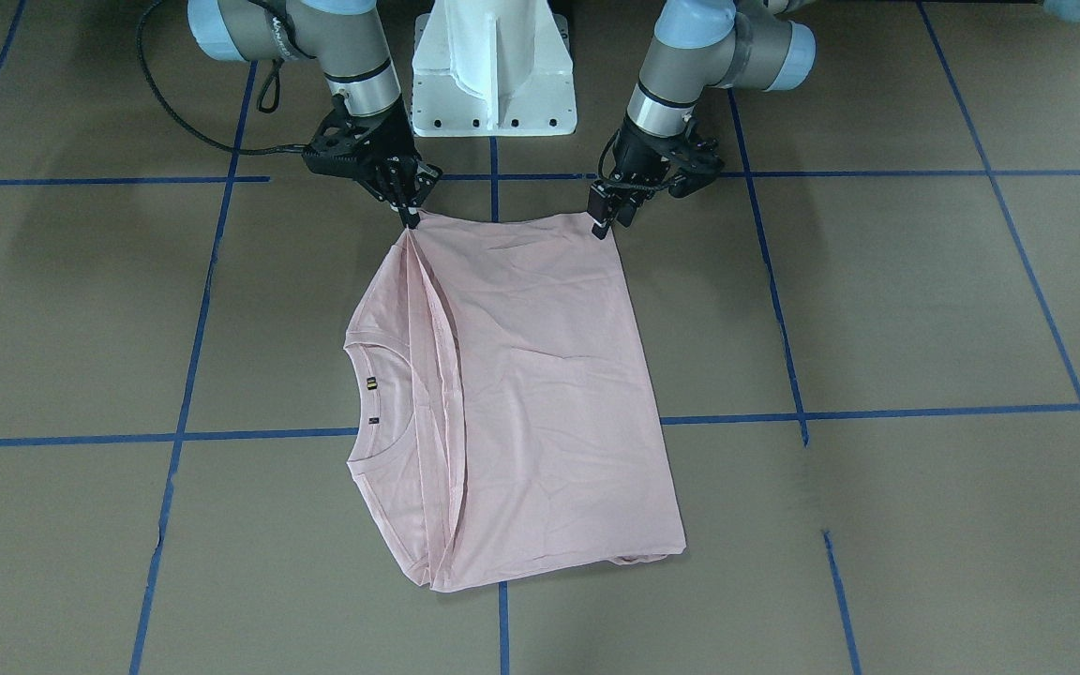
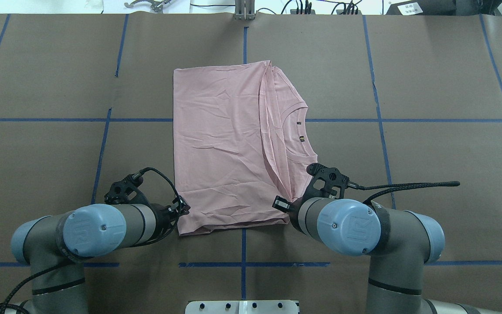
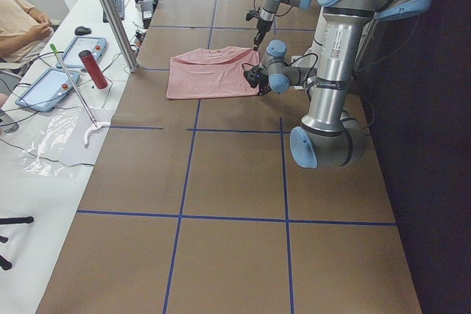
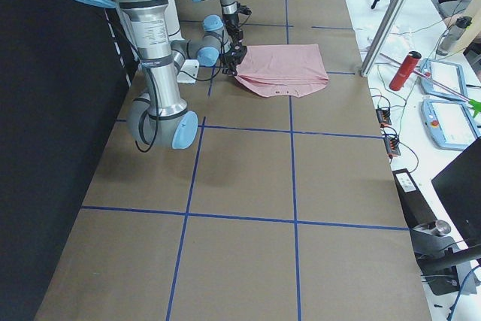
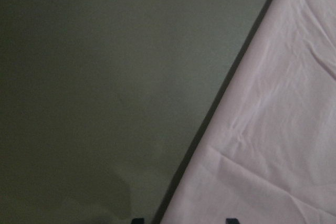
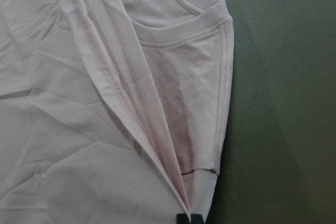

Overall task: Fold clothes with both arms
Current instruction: 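Move the left gripper to the other near corner and grasp it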

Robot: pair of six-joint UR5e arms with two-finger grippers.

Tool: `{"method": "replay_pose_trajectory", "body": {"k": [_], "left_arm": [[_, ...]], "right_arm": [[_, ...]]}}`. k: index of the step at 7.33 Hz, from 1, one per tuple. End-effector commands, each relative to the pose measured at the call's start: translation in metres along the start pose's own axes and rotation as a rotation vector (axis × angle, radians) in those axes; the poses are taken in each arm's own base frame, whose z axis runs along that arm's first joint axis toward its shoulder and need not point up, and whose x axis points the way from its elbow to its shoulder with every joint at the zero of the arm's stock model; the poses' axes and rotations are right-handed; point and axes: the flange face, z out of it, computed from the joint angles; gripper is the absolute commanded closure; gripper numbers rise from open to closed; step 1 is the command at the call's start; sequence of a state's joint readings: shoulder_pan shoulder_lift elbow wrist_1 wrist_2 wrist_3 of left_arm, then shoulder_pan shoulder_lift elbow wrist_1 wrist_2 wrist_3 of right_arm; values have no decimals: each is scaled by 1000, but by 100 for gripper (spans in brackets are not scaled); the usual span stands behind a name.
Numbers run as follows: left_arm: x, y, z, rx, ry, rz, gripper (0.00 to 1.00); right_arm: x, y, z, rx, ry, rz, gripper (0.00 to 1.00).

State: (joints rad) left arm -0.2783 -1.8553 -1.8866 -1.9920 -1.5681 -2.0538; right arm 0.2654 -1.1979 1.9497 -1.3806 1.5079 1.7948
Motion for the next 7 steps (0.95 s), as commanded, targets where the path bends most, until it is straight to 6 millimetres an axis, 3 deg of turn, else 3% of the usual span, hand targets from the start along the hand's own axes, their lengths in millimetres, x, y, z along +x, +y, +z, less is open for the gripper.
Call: {"method": "replay_pose_trajectory", "body": {"k": [1,4,5,6,7], "left_arm": [[-1,21,4,-27,-9,17,41],[-4,23,5,-28,-16,20,50],[-5,23,6,-26,-17,19,64],[-4,25,6,-17,-40,20,100],[6,30,-1,-11,-51,22,100]], "right_arm": [[0,0,-1,0,-1,0,100],[-2,0,-3,-2,-7,0,100],[-2,0,-3,-2,-7,0,100],[-2,0,-3,-2,-7,0,100],[-1,0,-3,-1,-6,0,100]]}}
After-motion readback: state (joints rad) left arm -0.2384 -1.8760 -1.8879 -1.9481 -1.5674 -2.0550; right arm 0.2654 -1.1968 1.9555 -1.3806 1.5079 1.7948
